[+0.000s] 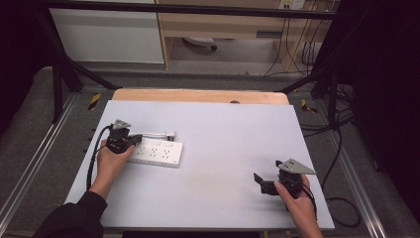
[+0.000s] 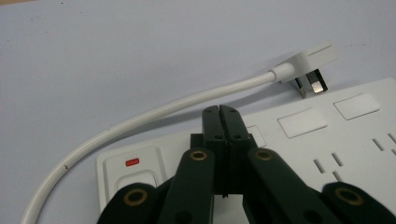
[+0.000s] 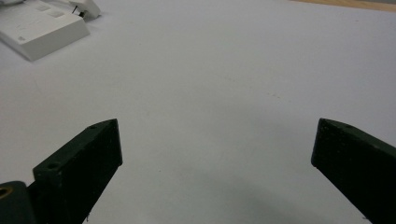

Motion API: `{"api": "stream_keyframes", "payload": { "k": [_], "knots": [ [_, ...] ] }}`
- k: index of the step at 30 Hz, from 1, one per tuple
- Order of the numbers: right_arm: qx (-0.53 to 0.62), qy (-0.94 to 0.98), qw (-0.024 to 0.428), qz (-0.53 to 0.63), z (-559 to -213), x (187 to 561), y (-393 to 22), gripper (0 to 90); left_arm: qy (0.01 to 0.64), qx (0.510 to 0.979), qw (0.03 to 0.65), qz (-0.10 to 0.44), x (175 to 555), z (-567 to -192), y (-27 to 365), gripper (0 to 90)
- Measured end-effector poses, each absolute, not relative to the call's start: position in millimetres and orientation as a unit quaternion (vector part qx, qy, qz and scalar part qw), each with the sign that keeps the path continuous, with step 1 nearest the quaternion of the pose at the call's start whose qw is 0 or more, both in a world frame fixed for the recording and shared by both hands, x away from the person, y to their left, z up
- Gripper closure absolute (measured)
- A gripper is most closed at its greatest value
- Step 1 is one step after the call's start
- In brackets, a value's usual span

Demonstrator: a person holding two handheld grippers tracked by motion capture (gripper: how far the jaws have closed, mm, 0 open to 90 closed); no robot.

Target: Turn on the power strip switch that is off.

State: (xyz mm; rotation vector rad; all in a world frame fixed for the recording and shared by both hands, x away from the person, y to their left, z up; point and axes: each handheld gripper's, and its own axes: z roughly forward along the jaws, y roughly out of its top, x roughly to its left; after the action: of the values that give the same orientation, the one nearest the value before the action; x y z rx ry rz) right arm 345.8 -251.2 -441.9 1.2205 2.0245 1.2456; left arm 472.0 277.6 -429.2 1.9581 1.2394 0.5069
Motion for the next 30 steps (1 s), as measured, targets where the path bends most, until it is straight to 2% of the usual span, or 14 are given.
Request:
{"api": "stream_keyframes", "payload": {
  "k": [30],
  "knots": [
    [0.444,0.736,0.230,0.456,-441.8,346.2,-250.6,2.2,0.484,0.761,0.380,0.204,472.2,-433.4,278.3,90.0]
  ]
}}
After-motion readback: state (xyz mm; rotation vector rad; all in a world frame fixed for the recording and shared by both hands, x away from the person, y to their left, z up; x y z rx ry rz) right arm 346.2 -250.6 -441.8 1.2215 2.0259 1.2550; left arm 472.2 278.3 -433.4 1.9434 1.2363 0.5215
